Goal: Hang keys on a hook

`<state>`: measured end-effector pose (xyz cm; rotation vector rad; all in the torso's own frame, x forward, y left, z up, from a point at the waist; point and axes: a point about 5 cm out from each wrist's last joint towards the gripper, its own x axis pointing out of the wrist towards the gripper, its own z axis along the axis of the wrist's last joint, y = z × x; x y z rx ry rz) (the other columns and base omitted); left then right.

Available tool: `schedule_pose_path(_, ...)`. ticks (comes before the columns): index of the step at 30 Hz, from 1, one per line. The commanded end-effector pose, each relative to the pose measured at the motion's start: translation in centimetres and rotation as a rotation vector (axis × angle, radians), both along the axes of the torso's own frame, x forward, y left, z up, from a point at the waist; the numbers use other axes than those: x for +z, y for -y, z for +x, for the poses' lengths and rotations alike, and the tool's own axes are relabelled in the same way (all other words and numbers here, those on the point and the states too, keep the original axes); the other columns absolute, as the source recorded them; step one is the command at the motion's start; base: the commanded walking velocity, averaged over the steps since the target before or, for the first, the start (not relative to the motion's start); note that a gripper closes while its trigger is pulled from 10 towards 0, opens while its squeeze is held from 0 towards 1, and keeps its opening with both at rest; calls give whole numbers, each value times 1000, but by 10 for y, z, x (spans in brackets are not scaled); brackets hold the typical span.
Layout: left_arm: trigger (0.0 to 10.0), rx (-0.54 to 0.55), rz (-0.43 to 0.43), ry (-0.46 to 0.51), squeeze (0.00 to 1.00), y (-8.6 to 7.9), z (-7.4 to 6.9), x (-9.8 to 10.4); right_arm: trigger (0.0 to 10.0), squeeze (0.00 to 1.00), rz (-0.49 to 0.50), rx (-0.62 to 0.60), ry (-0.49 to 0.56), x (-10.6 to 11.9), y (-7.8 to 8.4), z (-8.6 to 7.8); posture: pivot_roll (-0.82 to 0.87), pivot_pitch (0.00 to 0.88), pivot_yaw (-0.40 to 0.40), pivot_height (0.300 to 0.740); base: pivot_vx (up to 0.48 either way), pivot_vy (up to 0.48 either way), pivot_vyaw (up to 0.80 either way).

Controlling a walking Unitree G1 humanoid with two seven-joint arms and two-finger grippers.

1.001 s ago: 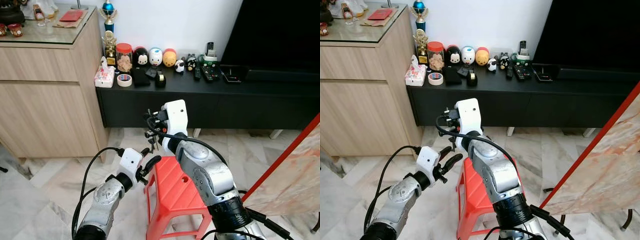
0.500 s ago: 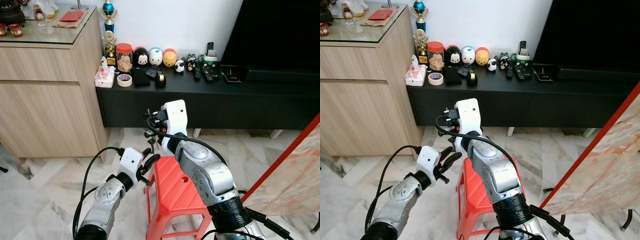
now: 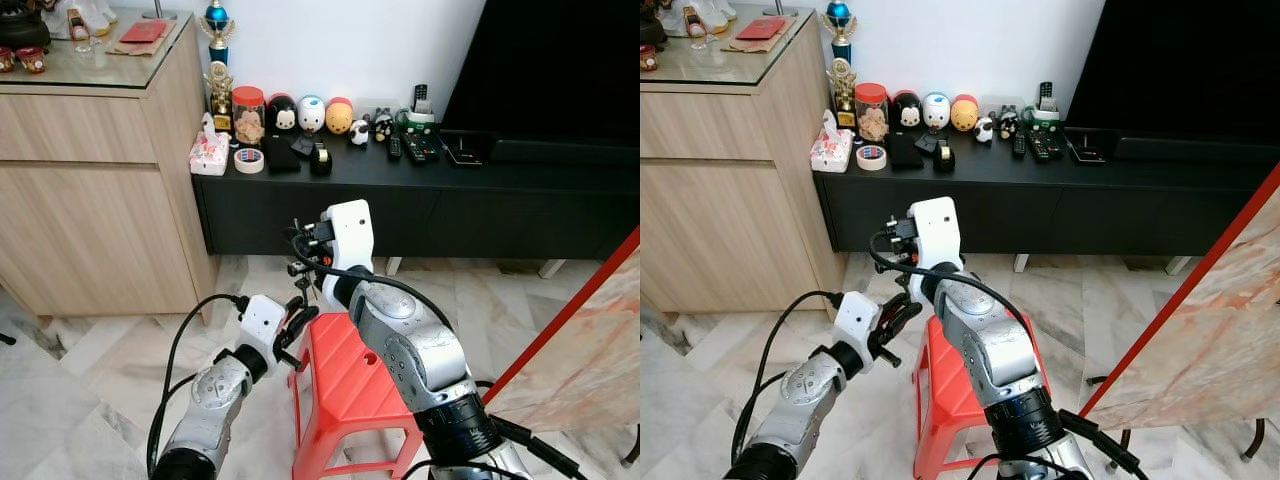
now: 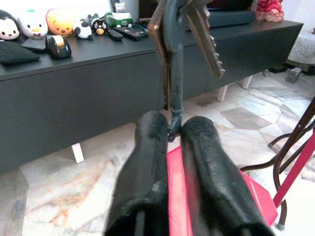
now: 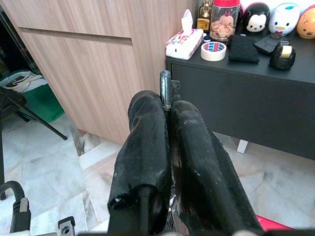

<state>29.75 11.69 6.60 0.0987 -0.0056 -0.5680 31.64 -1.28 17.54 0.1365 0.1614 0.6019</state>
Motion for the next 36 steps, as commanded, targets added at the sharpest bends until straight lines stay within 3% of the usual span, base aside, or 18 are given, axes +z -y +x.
schedule_pose_path(1, 0, -15, 2, 26, 0, 5, 2, 5, 10000, 0, 56, 33, 38, 18, -15, -3, -3, 0, -136, 740, 0, 0, 0)
schedule_pose_path(18, 0, 0, -20, 34, 0, 4, 3, 7, 10000, 0, 38, 26, 46, 17, -13, -2, -1, 0, -137, 740, 0, 0, 0)
schedule_pose_path(29, 0, 7, -33, 34, 0, 2, 2, 7, 10000, 0, -50, -84, 75, 10, 26, 13, 0, 0, -138, 740, 0, 0, 0)
schedule_pose_path(36, 0, 16, -47, 37, 0, 0, 1, 8, 10000, 0, -103, -223, 53, 0, 68, 24, -3, 0, -134, 740, 0, 0, 0)
